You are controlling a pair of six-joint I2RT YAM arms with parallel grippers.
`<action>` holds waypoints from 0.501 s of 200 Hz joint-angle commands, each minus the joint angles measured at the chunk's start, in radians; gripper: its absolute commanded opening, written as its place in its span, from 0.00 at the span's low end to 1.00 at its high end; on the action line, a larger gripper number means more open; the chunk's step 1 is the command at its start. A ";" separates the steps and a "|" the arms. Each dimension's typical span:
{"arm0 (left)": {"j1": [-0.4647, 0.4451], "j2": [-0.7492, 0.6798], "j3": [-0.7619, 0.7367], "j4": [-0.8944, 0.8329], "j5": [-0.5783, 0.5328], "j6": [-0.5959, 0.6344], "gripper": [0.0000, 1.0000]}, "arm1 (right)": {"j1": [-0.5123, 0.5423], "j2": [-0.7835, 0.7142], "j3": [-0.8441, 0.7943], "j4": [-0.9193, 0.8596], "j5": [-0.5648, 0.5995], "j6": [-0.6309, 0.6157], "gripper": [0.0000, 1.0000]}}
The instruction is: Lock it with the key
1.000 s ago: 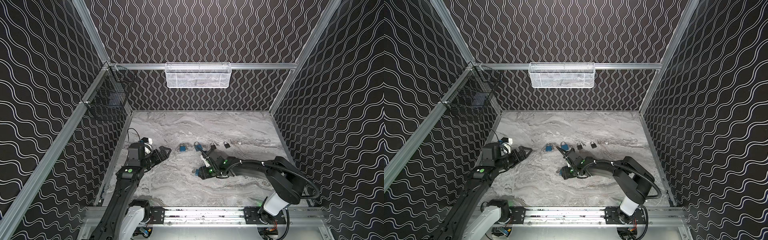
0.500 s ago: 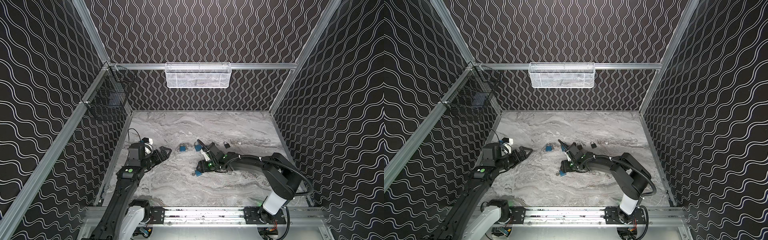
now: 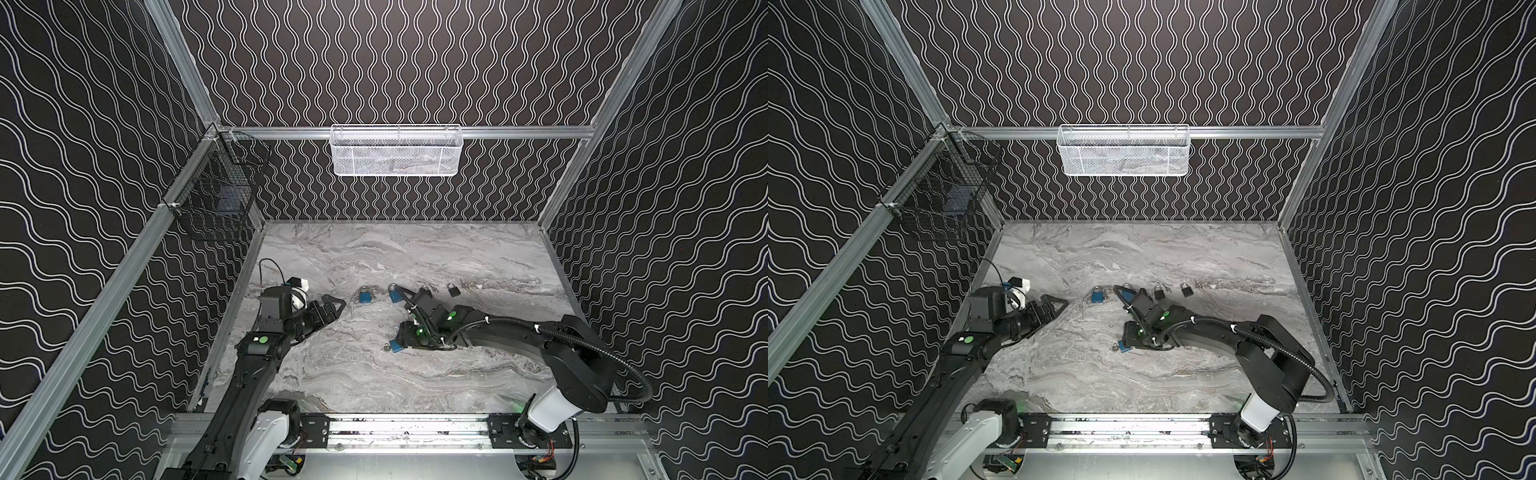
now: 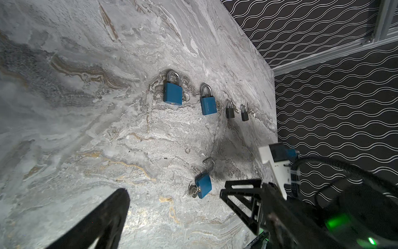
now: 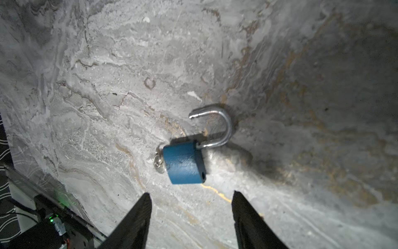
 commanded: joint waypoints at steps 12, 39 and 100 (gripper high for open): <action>0.002 -0.006 -0.021 0.058 0.031 -0.012 0.99 | 0.072 0.027 0.034 -0.036 0.060 0.208 0.62; 0.002 -0.008 -0.038 0.085 0.059 -0.021 0.99 | 0.111 0.075 0.051 -0.033 0.054 0.254 0.62; 0.002 -0.009 -0.032 0.084 0.085 -0.011 0.99 | 0.128 0.139 0.050 0.046 -0.006 0.298 0.62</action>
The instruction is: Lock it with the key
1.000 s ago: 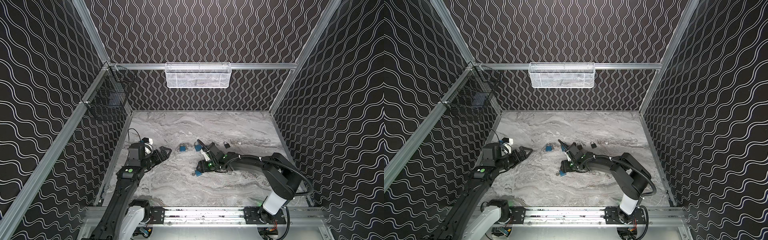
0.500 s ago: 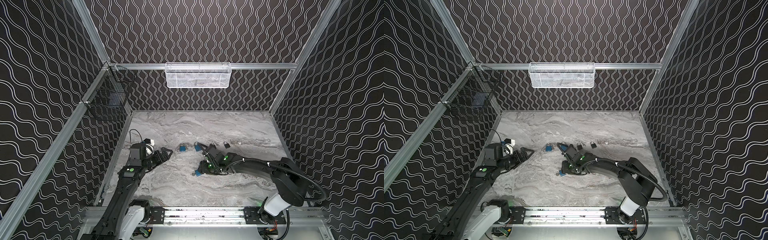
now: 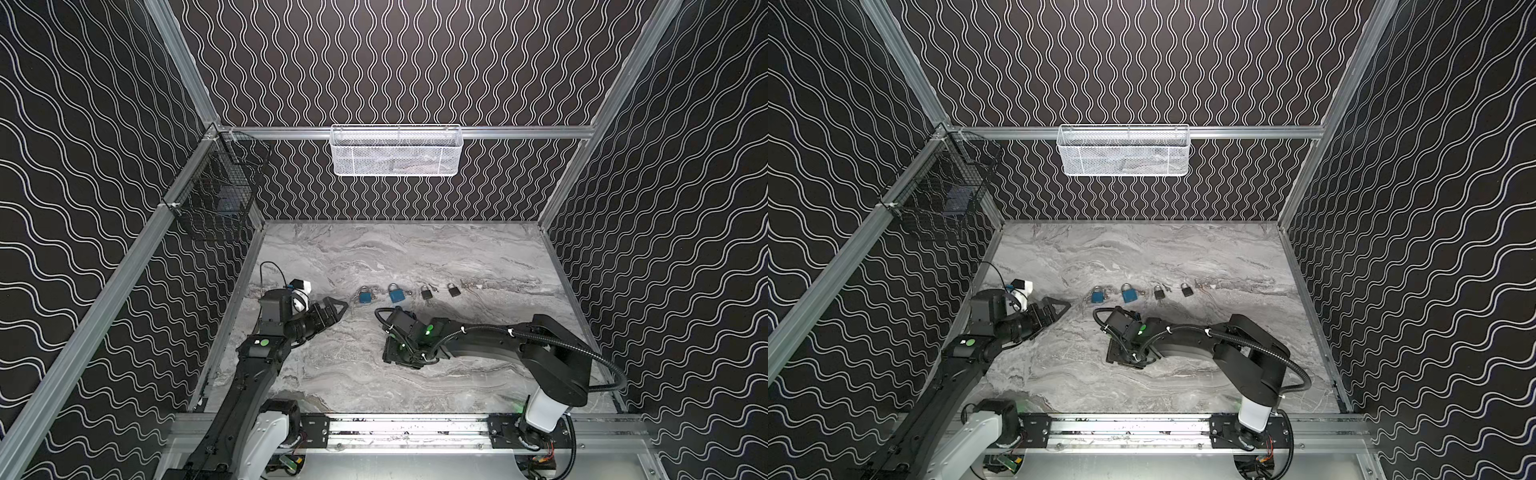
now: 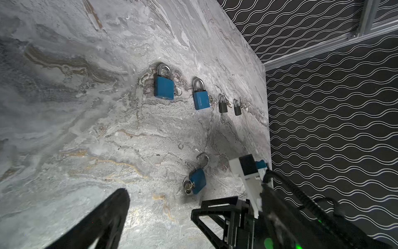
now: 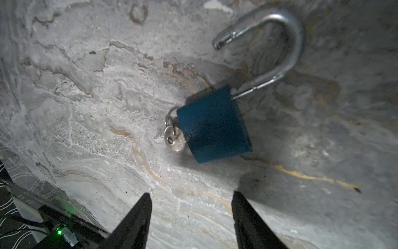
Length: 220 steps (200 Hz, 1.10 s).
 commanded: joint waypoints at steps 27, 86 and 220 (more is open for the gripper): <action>0.002 0.010 0.004 0.048 0.030 0.002 0.99 | -0.011 0.037 0.032 -0.007 0.006 0.024 0.63; 0.002 0.020 0.015 0.037 0.036 0.014 0.99 | -0.071 0.070 0.051 -0.042 0.029 0.007 0.65; 0.002 0.053 0.019 0.054 0.065 0.028 0.99 | -0.109 0.239 0.205 -0.203 0.083 -0.100 0.60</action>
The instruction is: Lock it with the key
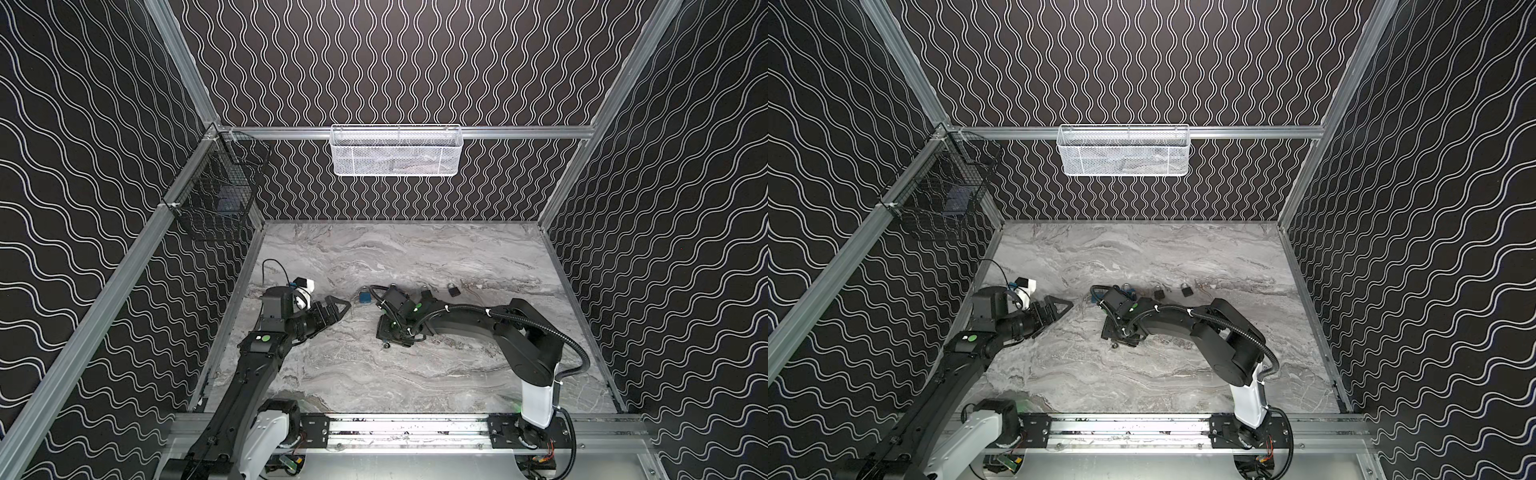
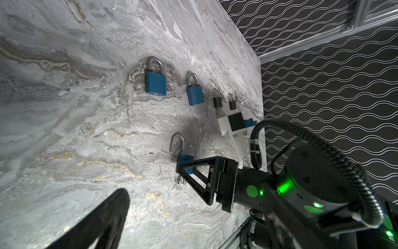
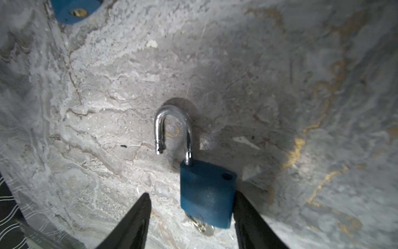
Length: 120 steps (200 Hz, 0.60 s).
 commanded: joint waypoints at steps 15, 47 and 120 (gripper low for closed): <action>0.002 0.011 0.001 0.051 0.016 0.016 0.99 | 0.008 0.059 0.010 -0.176 0.071 -0.034 0.58; 0.002 0.031 0.004 0.061 0.020 0.014 0.99 | 0.035 0.104 0.081 -0.254 0.103 -0.074 0.56; 0.002 0.037 0.009 0.059 0.024 0.012 0.98 | 0.069 0.186 0.164 -0.389 0.216 -0.083 0.54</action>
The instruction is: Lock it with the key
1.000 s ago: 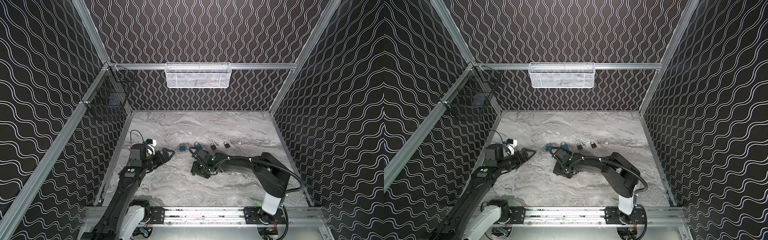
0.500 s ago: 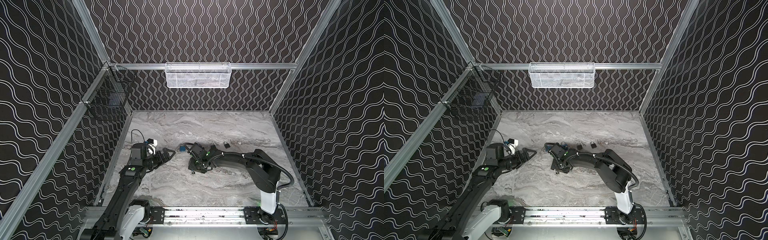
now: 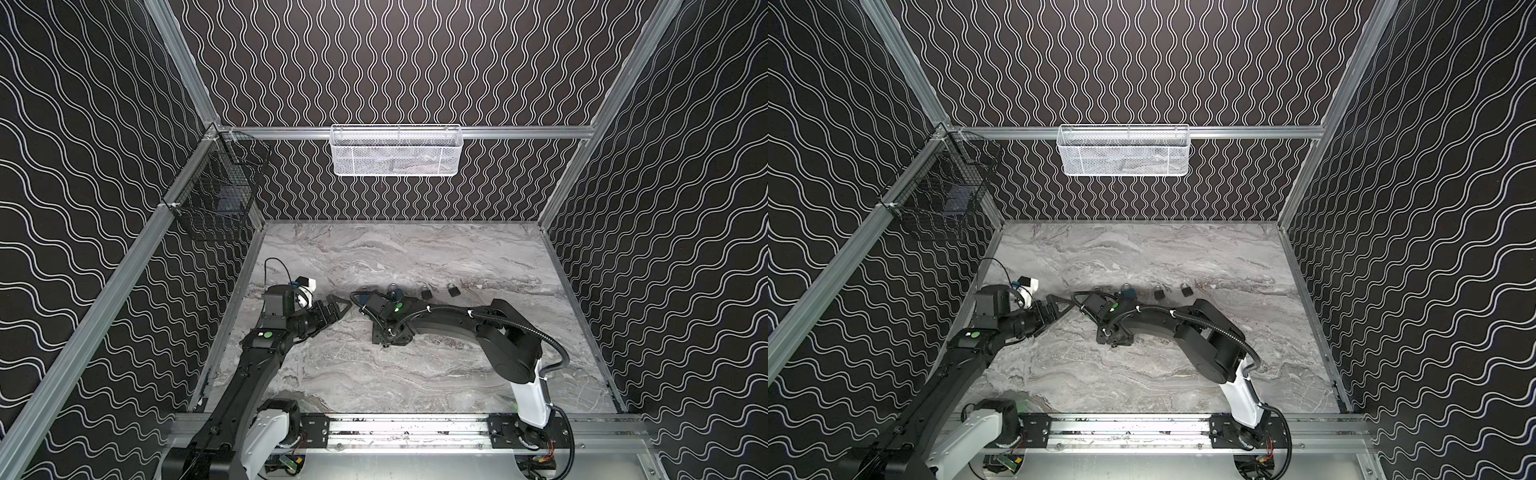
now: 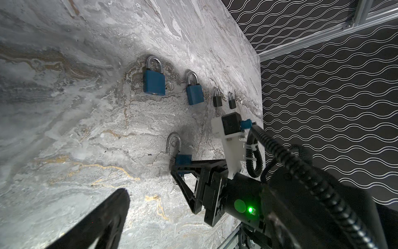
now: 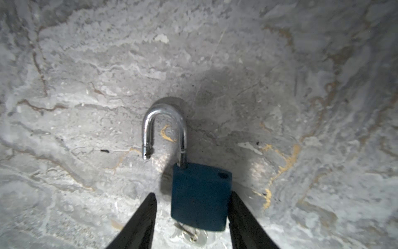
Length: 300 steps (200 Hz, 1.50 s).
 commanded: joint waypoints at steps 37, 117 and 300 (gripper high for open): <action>0.002 -0.008 0.007 0.022 0.007 0.014 0.99 | 0.001 0.069 -0.023 -0.180 0.079 0.000 0.51; 0.002 -0.003 0.006 0.021 0.004 0.016 0.99 | 0.008 0.080 -0.041 -0.144 0.052 -0.011 0.45; 0.002 0.022 -0.008 0.038 0.007 0.024 0.99 | 0.034 -0.004 -0.083 -0.147 0.012 0.051 0.39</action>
